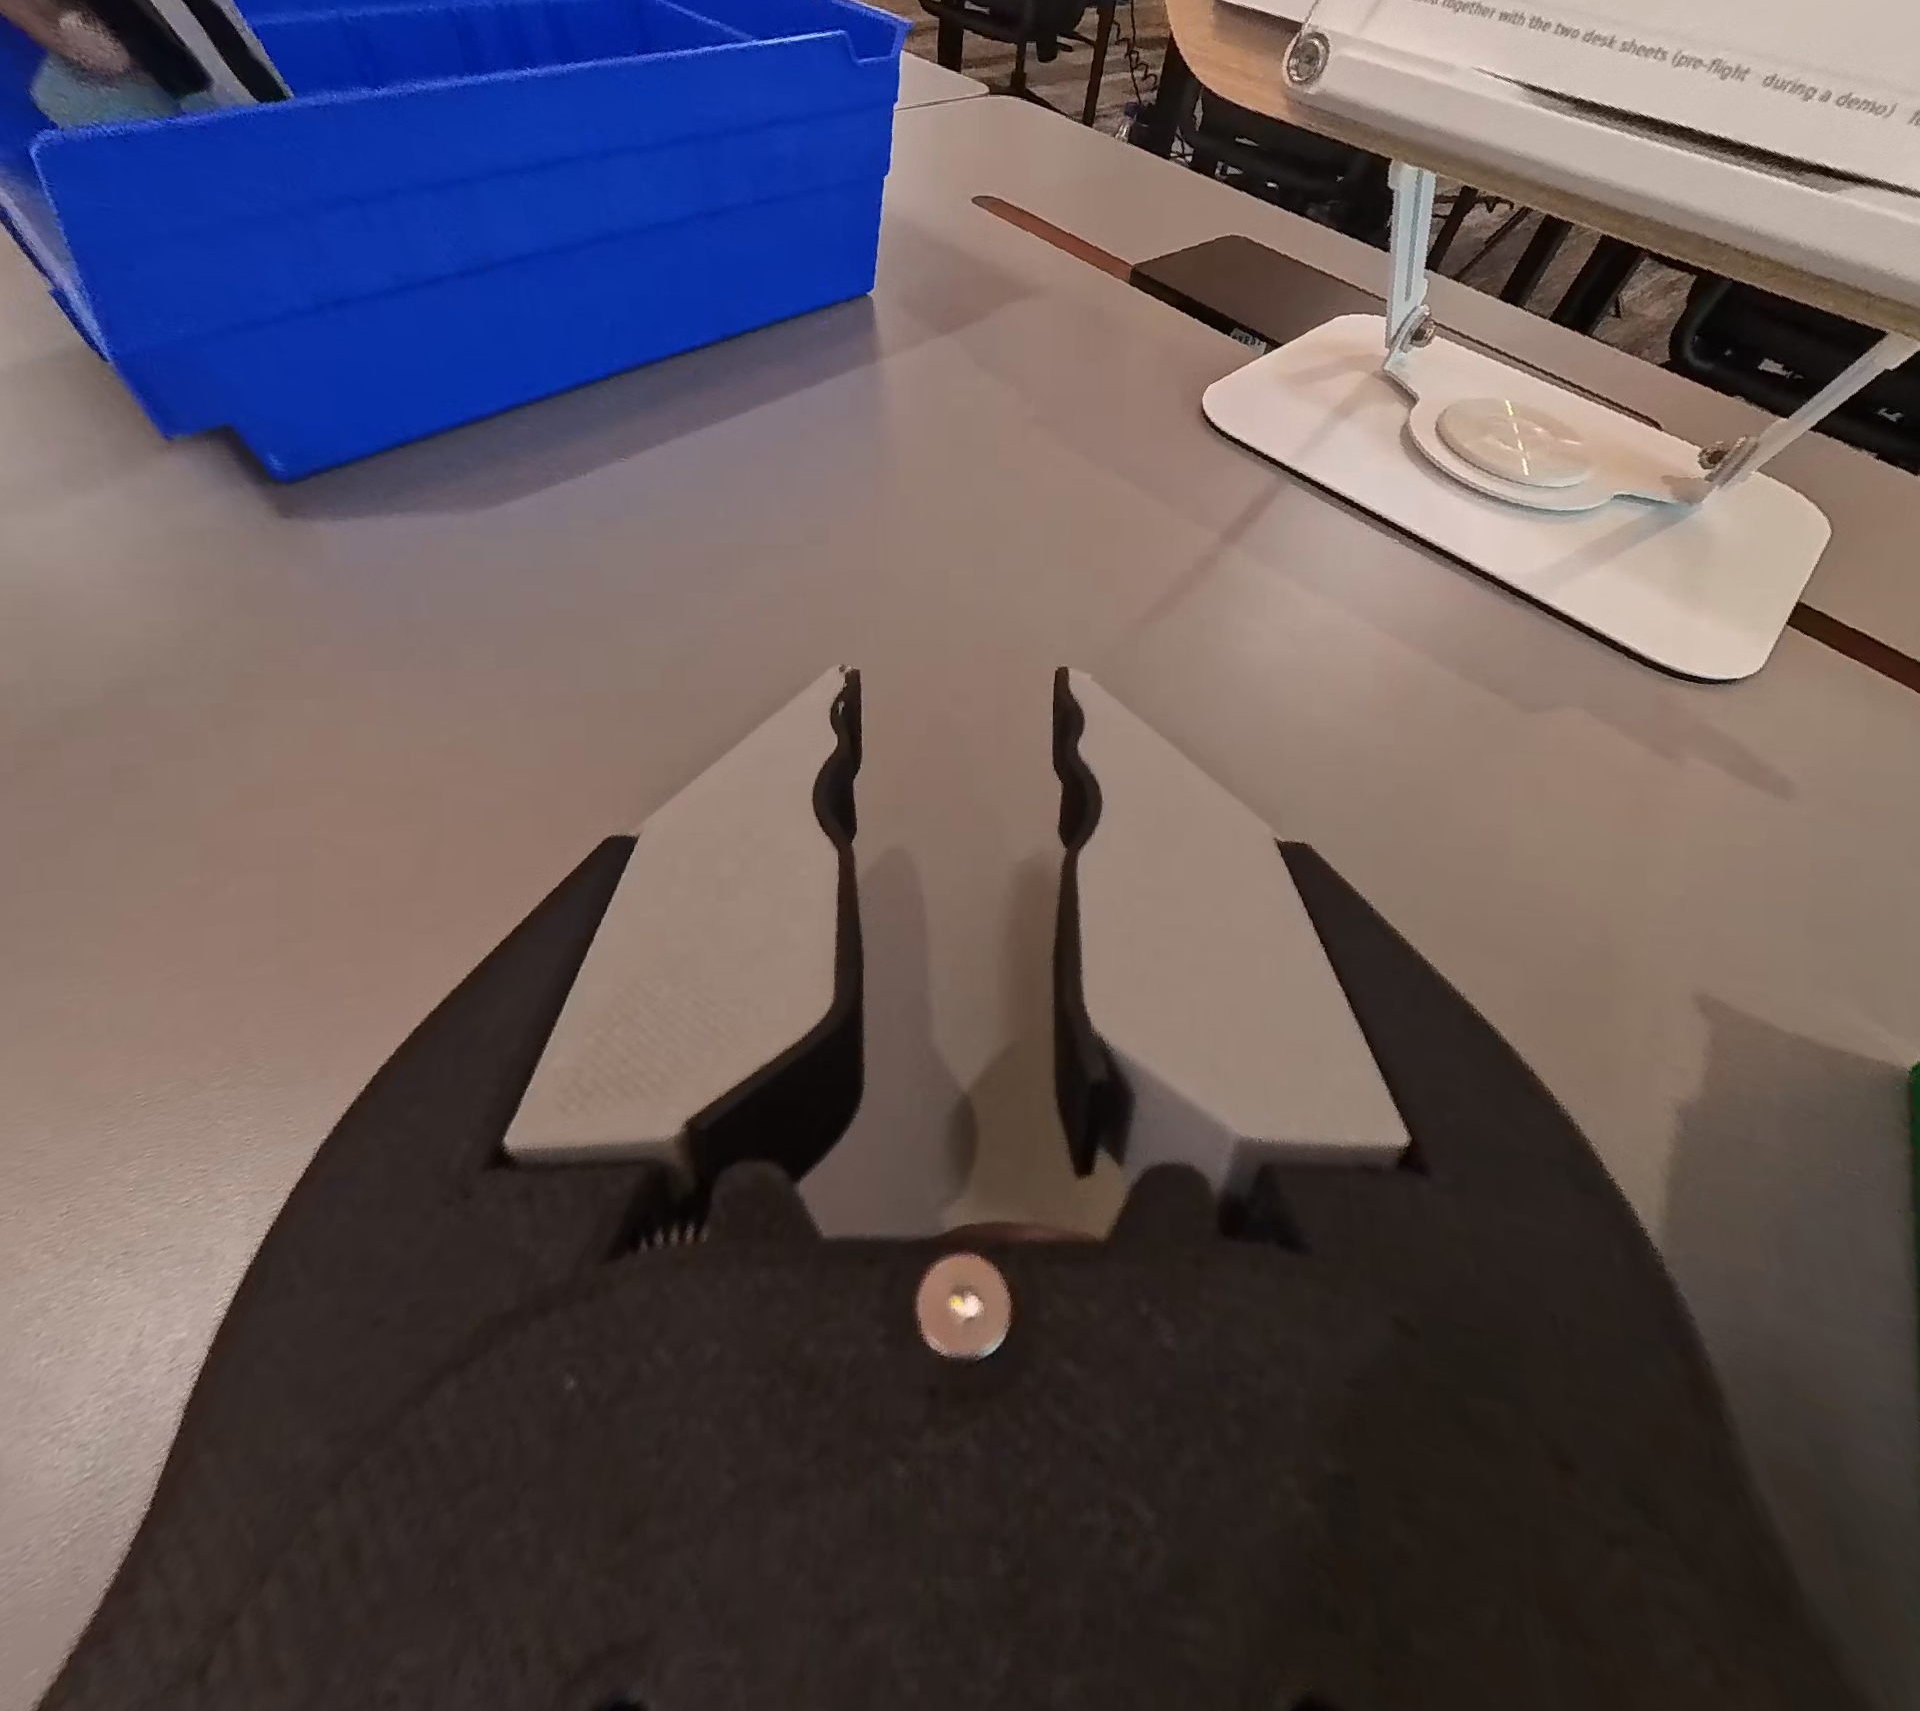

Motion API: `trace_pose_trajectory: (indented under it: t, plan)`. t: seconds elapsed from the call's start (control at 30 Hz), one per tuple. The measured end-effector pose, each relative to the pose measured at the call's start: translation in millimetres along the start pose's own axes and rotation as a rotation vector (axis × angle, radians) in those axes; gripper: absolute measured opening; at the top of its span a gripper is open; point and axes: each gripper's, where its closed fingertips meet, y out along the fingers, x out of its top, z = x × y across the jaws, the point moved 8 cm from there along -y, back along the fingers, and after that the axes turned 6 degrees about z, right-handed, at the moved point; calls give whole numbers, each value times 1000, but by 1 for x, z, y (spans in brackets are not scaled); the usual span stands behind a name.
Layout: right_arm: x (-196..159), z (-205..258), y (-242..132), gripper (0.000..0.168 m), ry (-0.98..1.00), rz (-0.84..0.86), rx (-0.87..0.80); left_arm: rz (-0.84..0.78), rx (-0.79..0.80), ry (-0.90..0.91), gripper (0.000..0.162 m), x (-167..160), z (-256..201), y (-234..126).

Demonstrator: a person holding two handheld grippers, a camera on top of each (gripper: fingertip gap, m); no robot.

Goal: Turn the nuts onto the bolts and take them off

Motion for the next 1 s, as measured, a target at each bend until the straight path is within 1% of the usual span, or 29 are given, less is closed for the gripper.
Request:
trace_pose_trajectory:
  t: [0.07, 0.13, 0.2, 0.43, 0.5, 0.6, 0.77, 0.83, 0.9, 1.0]
  plan:
    - [0, 0, 0, 34, 1, -1, 2, 13, -14, -20, 32, 0, 1, 8]
    - [0, 0, 1, 34, 3, 3, 8, 40, -3, -16, 19, -3, 3, 17]
    - [0, 1, 0, 34, 2, 0, 11, 34, 0, 3, 6, -4, 3, 21]
    - [3, 2, -1, 34, -4, -6, 17, 37, 8, 43, 5, -4, -3, 19]
    - [3, 3, -1, 34, -5, -8, 19, -2, -9, 46, 5, -1, -8, 14]
    - [3, 3, -1, 34, -4, -8, 20, -64, 14, 93, 5, 7, -17, 0]
    - [2, 3, -1, 34, -6, -1, 21, -177, 143, 205, 4, 21, -34, -26]
    - [3, 3, -1, 34, -4, -3, 23, -241, 255, 270, 5, 26, -40, -34]
    - [3, 3, -2, 34, -5, -4, 22, -275, 410, 346, 5, 28, -45, -40]
    - [3, 4, -2, 34, -6, -5, 23, -332, 592, 473, 5, 29, -59, -45]
